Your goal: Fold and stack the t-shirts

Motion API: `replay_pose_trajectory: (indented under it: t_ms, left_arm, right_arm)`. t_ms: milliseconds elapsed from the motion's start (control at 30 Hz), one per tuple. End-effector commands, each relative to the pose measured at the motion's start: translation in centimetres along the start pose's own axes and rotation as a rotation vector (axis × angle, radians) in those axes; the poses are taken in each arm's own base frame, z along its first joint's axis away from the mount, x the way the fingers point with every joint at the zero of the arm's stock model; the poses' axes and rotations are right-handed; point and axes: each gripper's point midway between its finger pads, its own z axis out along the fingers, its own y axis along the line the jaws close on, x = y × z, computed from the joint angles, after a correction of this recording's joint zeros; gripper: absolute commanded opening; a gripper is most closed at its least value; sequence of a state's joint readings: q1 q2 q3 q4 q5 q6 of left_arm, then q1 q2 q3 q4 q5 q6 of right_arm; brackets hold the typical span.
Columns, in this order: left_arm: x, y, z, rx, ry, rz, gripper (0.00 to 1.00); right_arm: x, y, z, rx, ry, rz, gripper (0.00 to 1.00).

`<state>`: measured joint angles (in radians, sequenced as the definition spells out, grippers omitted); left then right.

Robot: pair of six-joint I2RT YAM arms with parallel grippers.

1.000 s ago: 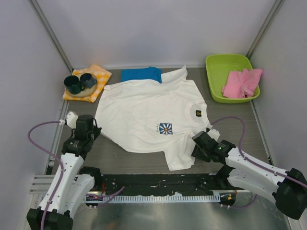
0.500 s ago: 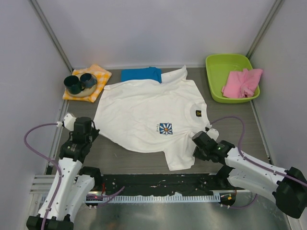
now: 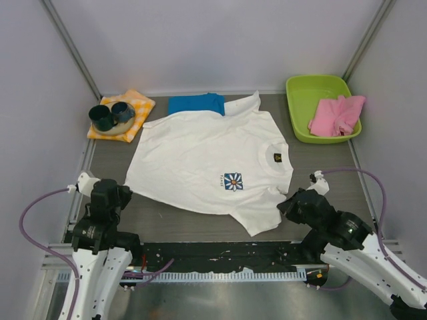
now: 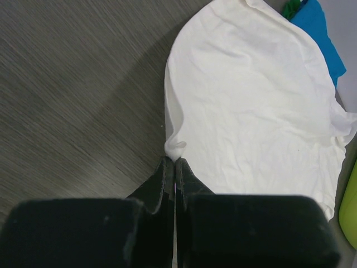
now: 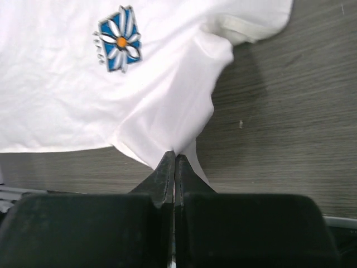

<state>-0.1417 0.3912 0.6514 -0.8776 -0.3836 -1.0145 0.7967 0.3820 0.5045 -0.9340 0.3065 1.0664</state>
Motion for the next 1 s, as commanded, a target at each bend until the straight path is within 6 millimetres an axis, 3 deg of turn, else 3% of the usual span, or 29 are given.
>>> replay_pose_trajectory:
  t_ms: [0,200,367,967]
  left_arm:
    - [-1.4,-0.5,-2.0,0.037,-0.030,-0.029,0.00]
    - [-3.0,-0.7,-3.8,0.053,-0.073,-0.036,0.00]
    - [-3.7,-1.4,-3.7,0.053,-0.083,-0.023,0.00]
    - [-2.3,-3.8,4.9,-0.073,-0.063,-0.030,0.00]
  right_arm:
    - [-3.7,3.0,-2.8,-0.115,-0.121,0.011,0.01]
    - [-6.4,6.3,-4.6,-0.213,-0.192,0.007,0.01]
    - [-8.5,8.2,-5.2,-0.204,-0.245,-0.037,0.01]
    - [-14.7,13.2,-0.6,-0.043,-0.420,-0.177,0.01]
